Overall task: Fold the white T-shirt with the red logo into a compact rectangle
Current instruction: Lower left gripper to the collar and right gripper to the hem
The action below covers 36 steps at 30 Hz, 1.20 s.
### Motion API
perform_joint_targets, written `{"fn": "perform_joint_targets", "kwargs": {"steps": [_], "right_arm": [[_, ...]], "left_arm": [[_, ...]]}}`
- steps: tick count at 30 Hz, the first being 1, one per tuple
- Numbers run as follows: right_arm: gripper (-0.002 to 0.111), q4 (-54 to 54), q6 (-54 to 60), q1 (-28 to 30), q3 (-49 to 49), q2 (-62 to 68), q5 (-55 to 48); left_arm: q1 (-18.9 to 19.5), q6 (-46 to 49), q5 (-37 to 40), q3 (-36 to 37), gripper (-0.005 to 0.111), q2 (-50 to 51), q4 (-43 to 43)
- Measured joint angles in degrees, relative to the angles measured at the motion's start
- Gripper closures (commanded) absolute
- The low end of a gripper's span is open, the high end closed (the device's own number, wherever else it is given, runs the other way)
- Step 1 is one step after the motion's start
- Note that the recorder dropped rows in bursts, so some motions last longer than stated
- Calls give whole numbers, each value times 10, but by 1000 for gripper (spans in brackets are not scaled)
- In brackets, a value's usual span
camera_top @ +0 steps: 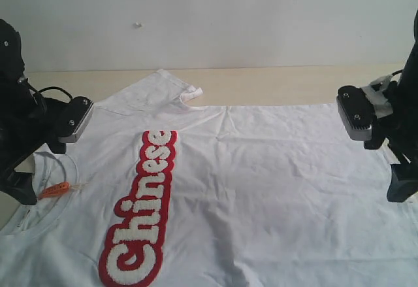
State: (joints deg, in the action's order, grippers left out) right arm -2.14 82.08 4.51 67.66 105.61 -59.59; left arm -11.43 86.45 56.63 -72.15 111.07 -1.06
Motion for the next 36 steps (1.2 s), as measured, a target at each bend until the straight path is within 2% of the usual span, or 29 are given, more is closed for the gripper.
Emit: {"fn": "perform_joint_targets", "kwargs": {"steps": [5, 14, 22, 30, 36], "right_arm": [[13, -4, 11, 5, 3, 49, -8], [13, -7, 12, 5, 4, 87, 45], [13, -7, 12, 5, 4, 88, 51], [13, -7, 5, 5, 4, 88, 60], [13, -5, 2, 5, 4, 88, 72]], "left_arm": [[3, 15, 0, -4, 2, 8, 0], [5, 22, 4, -19, 2, 50, -23], [8, 22, -2, -19, 2, 76, -43], [31, 15, -28, -19, 2, 78, -48], [34, 14, -31, -21, 2, 84, -55]]}}
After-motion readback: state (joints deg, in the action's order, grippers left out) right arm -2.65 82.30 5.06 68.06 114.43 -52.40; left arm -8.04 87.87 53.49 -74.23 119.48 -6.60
